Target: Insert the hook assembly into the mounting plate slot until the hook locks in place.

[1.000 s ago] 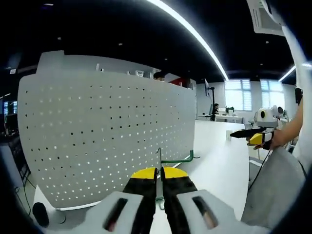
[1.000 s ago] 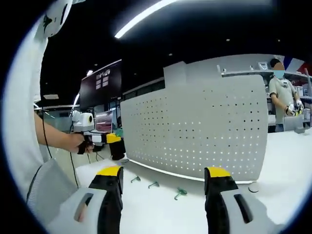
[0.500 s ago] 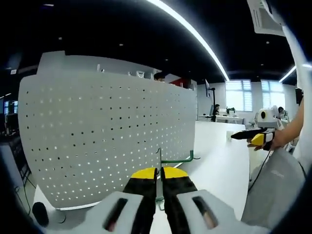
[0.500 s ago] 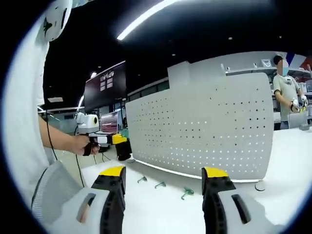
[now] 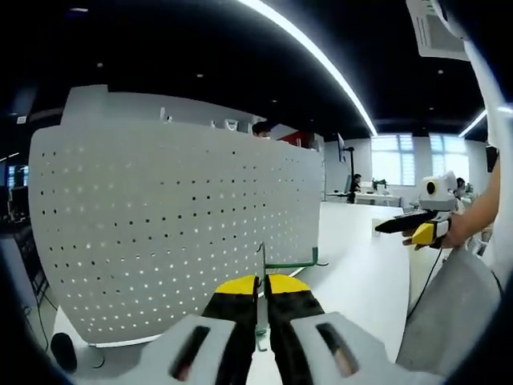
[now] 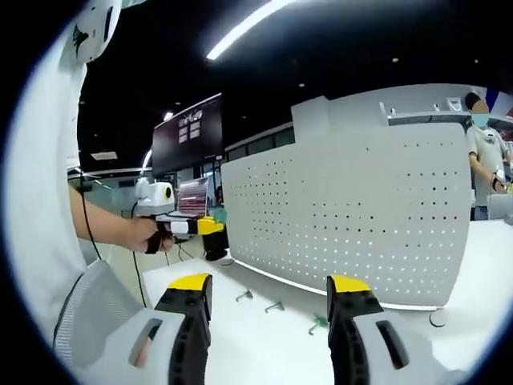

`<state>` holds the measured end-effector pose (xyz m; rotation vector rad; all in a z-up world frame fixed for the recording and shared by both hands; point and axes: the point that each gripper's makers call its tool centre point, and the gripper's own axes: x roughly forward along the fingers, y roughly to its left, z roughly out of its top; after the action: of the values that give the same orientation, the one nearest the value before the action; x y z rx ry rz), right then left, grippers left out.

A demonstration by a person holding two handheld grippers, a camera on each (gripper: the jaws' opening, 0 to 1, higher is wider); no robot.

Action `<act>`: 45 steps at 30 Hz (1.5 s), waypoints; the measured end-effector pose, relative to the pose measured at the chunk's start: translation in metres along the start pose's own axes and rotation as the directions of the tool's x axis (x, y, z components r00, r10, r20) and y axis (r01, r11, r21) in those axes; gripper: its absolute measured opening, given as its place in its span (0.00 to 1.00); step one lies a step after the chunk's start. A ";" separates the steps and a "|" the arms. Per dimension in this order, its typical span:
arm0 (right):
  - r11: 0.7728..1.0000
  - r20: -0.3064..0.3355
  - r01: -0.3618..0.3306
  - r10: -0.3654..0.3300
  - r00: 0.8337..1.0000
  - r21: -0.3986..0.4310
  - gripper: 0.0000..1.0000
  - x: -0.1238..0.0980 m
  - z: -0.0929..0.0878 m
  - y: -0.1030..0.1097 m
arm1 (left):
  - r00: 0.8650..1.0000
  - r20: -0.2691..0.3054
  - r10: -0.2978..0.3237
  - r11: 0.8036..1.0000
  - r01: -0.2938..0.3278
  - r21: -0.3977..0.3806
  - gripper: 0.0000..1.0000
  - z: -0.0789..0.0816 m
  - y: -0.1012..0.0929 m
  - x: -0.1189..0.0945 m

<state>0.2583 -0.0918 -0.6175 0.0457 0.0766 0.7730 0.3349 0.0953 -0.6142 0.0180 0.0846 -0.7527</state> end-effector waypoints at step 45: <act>0.994 0.099 -0.107 0.103 0.990 0.031 0.43 0.071 0.036 0.036 | 0.995 0.033 -0.092 0.995 0.093 -0.040 0.03 0.010 -0.059 0.031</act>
<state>0.2877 -0.0170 -0.5824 0.1225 -0.0039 0.8735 0.3174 0.0307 -0.6055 -0.0375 0.0712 -0.8431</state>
